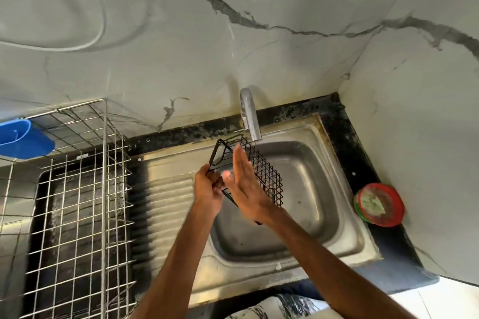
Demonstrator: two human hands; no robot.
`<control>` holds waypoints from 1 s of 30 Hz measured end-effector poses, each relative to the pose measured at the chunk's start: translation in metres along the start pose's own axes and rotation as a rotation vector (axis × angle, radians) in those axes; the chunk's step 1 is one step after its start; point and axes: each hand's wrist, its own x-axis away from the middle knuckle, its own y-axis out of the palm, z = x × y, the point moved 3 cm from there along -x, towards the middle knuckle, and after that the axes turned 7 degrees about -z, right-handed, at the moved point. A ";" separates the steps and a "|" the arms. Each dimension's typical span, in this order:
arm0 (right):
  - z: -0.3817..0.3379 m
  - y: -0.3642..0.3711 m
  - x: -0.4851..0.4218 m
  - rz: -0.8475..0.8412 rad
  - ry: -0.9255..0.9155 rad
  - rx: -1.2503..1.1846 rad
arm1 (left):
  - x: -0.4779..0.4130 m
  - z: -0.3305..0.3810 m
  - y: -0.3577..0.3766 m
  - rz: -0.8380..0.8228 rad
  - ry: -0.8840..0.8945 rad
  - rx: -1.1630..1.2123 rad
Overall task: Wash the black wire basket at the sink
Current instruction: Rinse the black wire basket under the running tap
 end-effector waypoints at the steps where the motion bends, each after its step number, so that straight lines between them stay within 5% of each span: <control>1: 0.000 -0.005 -0.014 0.020 -0.010 -0.014 | 0.000 -0.003 0.000 -0.010 -0.009 0.007; 11: 0.106 0.003 0.018 0.053 0.494 -0.169 | 0.000 0.003 -0.005 -0.043 -0.014 0.115; 16: 0.026 0.016 0.017 0.025 0.019 0.013 | 0.000 -0.001 -0.002 -0.029 -0.023 0.054; 22: 0.035 0.005 0.015 0.195 -0.104 0.047 | 0.005 0.002 0.008 -0.025 -0.027 0.123; 28: 0.139 -0.010 0.055 0.024 0.681 -0.396 | 0.018 0.007 0.000 -0.085 0.012 0.105; 30: 0.159 -0.023 0.048 0.019 0.766 -0.718 | 0.020 0.005 -0.005 -0.118 0.018 0.077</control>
